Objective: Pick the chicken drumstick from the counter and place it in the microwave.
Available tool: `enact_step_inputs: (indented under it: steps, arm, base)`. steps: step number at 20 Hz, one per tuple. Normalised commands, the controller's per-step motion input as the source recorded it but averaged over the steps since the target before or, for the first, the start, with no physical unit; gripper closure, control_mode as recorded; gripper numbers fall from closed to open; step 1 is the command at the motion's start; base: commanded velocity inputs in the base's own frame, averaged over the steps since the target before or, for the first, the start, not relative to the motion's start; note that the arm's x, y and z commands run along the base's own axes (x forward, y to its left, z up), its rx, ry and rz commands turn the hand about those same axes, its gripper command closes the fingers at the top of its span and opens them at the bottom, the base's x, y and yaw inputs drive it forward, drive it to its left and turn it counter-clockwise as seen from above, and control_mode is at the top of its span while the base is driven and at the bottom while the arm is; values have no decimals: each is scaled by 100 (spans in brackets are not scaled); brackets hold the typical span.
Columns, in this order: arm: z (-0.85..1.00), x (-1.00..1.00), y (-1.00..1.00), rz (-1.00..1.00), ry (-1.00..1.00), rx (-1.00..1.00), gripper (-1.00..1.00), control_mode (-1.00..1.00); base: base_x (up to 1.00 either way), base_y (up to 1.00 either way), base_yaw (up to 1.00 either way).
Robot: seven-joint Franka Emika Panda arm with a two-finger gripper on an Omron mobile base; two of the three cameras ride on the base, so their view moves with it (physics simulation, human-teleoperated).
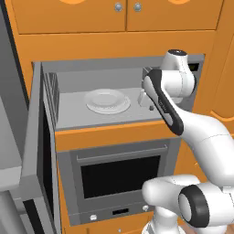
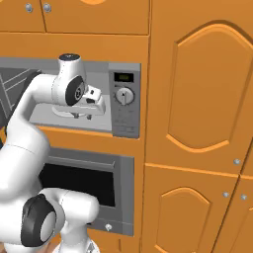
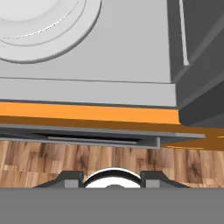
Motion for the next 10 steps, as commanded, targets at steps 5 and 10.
enact_step_inputs:
  steps: [5, 10]
  arm:
    - [0, 0, 0, 0, 0, 0, -100, 100]
    - [0, 0, 0, 0, 0, 0, -100, 100]
  base:
    - [-44, 0, 0]
    - [-93, -11, 0]
